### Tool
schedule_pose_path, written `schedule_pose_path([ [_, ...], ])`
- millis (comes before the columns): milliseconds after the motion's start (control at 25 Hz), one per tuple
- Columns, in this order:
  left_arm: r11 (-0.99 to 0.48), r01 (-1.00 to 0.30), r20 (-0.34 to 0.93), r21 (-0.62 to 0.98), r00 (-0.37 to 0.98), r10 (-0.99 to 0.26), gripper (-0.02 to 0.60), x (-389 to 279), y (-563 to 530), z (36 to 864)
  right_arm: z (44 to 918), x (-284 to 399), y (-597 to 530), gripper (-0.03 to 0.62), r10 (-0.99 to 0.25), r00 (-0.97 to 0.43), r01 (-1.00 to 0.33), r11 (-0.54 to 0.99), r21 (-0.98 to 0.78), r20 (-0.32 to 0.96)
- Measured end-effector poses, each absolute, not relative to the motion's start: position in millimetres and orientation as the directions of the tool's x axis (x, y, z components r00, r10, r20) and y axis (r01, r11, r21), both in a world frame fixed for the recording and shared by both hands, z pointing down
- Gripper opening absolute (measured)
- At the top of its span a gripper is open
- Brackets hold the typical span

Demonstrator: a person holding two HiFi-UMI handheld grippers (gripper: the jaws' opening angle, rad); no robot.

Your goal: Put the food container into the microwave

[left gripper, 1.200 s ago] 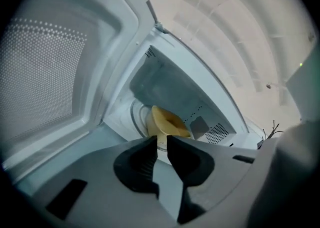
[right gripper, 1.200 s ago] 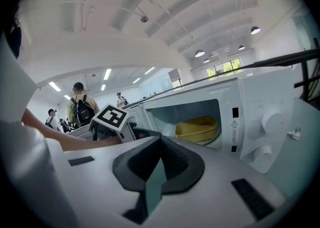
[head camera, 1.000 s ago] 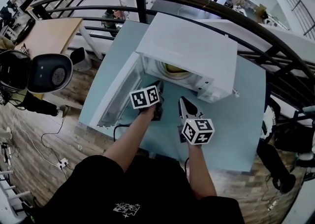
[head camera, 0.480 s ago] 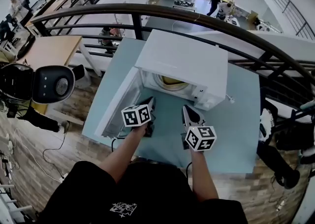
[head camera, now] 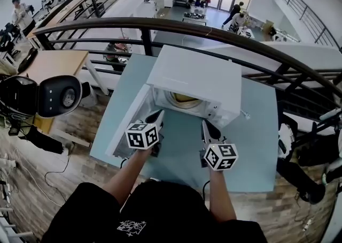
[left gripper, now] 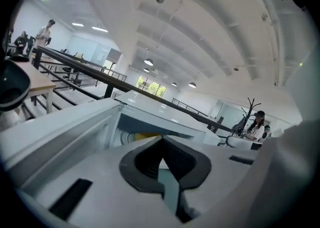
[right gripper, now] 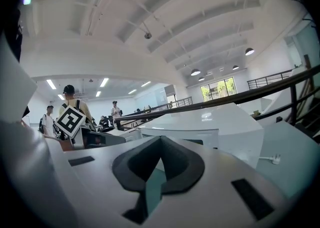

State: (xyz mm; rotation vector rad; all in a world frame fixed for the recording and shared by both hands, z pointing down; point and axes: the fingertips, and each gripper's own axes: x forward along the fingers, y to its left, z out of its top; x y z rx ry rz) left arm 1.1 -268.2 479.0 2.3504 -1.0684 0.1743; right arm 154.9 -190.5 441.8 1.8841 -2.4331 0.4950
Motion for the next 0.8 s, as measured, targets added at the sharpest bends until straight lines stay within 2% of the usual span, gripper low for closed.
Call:
schedule_pose_path([
  [160, -0.582, -0.723, 0.287, 0.372, 0.686, -0.669, 0.008, -1.8, -265.5, 450.6, 419.4, 158.9, -189.1, 0.005, -0.951, -0.251, -0.956, 0.216, -0.196, 0.178],
  [640, -0.623, -0.684, 0.091, 0.379, 0.698, -0.711, 0.008, -23.4, -263.0, 383.3, 348.4, 160.7, -180.7, 0.005, -0.975, -0.218, -0.971, 0.213, -0.105, 0.041],
  [800, -0.697, -0.676, 0.034, 0.241, 0.723, -0.69, 0.008, -9.8, -245.4, 368.7, 341.9, 152.6, -177.8, 0.005, -0.975, -0.221, -0.972, 0.218, -0.088, 0.031],
])
